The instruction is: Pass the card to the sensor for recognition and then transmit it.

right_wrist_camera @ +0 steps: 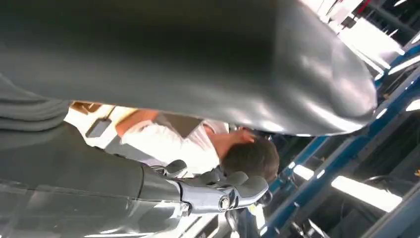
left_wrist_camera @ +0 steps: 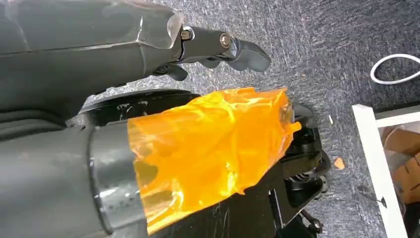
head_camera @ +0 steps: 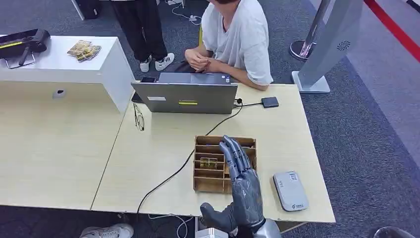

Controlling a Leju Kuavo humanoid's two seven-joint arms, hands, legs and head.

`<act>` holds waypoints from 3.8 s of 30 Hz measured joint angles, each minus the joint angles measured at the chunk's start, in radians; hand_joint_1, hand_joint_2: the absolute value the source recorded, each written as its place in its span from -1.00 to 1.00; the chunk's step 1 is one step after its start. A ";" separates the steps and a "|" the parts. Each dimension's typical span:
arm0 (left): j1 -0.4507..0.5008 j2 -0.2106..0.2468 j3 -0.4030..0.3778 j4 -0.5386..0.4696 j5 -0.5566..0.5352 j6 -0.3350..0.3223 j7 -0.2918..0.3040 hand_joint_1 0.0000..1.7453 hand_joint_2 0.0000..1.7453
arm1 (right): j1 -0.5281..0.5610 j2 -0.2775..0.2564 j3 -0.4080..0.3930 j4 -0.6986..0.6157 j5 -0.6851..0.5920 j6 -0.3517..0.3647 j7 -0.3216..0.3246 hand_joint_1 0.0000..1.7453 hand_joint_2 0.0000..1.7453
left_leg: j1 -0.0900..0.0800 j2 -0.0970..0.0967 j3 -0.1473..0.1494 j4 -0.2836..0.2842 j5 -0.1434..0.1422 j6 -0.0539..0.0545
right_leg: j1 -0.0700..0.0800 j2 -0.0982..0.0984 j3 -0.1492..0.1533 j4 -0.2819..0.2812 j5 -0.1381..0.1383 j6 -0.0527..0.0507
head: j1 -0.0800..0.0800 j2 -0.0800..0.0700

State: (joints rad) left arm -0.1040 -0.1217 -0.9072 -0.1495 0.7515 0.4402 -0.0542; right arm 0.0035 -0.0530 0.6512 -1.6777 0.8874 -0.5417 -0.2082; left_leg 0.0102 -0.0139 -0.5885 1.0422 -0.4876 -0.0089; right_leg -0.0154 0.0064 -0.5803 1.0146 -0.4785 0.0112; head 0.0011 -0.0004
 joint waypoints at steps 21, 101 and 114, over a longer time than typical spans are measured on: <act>0.000 0.000 0.000 0.000 0.010 0.007 -0.011 -1.00 -1.00 | 0.057 0.000 -0.032 -0.005 -0.367 0.176 -0.121 -1.00 -1.00 | 0.000 0.000 0.000 0.000 0.000 0.000 | 0.000 0.000 0.000 0.000 0.000 0.000 | 0.000 0.000; -0.010 -0.004 -0.070 0.000 -0.026 -0.024 0.027 -1.00 -1.00 | -0.051 0.027 -0.133 0.226 0.201 0.031 0.176 -1.00 1.00 | 0.000 0.000 0.000 0.000 0.000 0.000 | 0.000 0.000 0.000 0.000 0.000 0.000 | 0.000 0.000; -0.013 -0.006 -0.080 0.000 -0.033 -0.031 0.029 -1.00 -1.00 | -0.070 0.035 -0.164 0.278 0.258 0.028 0.217 -1.00 1.00 | 0.000 0.000 0.000 0.000 0.000 0.000 | 0.000 0.000 0.000 0.000 0.000 0.000 | 0.000 0.000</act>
State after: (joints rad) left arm -0.1173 -0.1278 -0.9876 -0.1495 0.7187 0.4093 -0.0252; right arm -0.0662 -0.0179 0.4871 -1.4000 1.1456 -0.5138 0.0084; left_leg 0.0103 -0.0141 -0.5884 1.0422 -0.4874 -0.0090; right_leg -0.0153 0.0064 -0.5801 1.0147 -0.4784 0.0111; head 0.0011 -0.0004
